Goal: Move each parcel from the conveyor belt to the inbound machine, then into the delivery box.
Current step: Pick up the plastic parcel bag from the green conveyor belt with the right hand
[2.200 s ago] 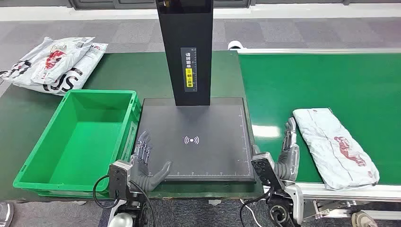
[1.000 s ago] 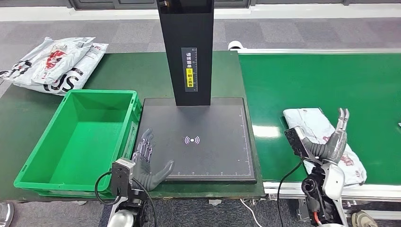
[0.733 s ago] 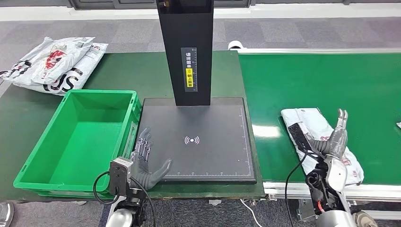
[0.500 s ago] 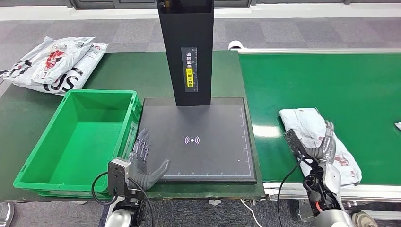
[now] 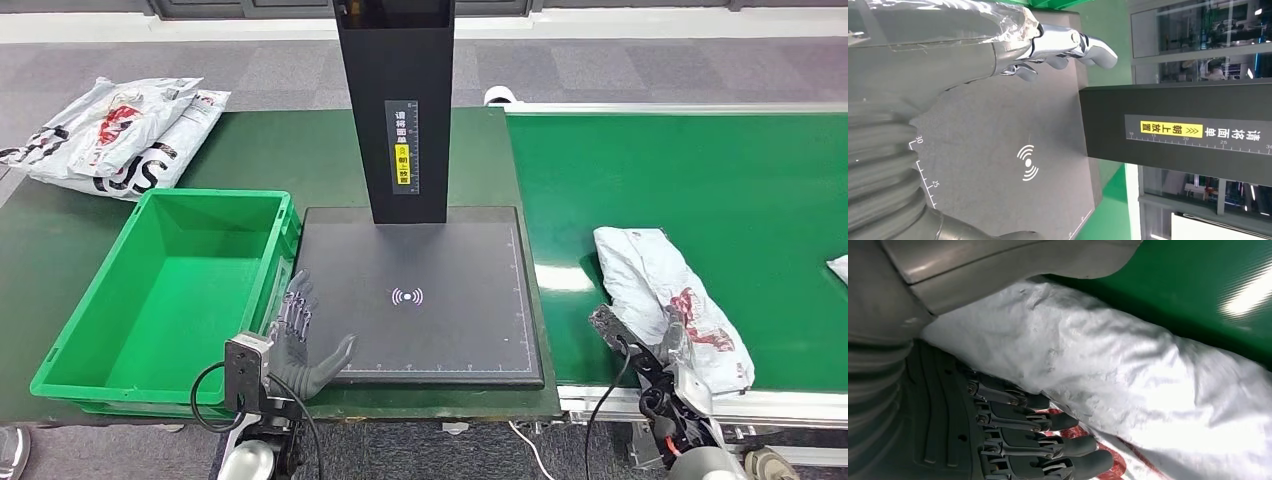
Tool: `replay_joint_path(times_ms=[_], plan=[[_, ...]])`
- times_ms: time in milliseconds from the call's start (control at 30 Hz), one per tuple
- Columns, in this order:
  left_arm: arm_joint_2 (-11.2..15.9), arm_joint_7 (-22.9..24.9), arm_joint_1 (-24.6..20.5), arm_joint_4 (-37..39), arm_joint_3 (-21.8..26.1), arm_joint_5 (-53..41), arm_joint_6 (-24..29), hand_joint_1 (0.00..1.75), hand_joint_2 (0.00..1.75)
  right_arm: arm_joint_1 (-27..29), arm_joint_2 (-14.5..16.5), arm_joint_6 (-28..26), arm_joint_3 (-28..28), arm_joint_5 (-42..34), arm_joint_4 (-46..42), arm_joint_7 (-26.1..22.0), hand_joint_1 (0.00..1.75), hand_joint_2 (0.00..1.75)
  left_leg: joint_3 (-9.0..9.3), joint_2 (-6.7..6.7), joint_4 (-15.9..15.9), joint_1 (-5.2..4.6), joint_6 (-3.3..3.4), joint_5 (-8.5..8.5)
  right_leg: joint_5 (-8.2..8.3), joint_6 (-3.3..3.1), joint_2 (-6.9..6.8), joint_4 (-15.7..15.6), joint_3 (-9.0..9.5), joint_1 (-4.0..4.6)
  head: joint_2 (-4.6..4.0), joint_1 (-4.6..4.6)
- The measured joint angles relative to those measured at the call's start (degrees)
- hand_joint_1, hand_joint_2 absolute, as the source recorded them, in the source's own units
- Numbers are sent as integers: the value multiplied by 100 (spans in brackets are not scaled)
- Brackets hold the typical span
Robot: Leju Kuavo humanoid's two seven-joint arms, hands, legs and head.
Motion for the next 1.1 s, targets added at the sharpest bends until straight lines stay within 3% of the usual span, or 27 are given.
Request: replay_joint_path(times_ms=[133,267,400,867,1100], plan=[[0,0,-12,1,0,2,-9,0,175,-68,-86,171,183,363,107,600,0,175,3,-12,1,0,1,0,-2,3,-9,0,7,0,1,0],[0,0,-18,1,0,2,-11,0,175,-89,-122,241,309,448,171,729,0,175,4,-16,3,0,2,0,-3,5,-13,0,12,0,-1,0],[0,0,-30,2,0,4,-17,0,175,-132,-142,407,408,513,215,826,174,175,9,-18,7,0,5,-1,-6,9,-15,-1,21,0,0,0],[0,31,-41,-3,22,4,-45,0,175,-215,-182,254,528,623,236,737,175,175,27,-17,18,1,16,-8,-9,17,-13,-2,48,1,1,0],[-3,78,4,-59,53,-36,-21,0,175,-212,-130,-318,528,346,167,124,175,175,22,-17,17,1,16,-8,-9,17,-12,-1,45,1,0,0]])
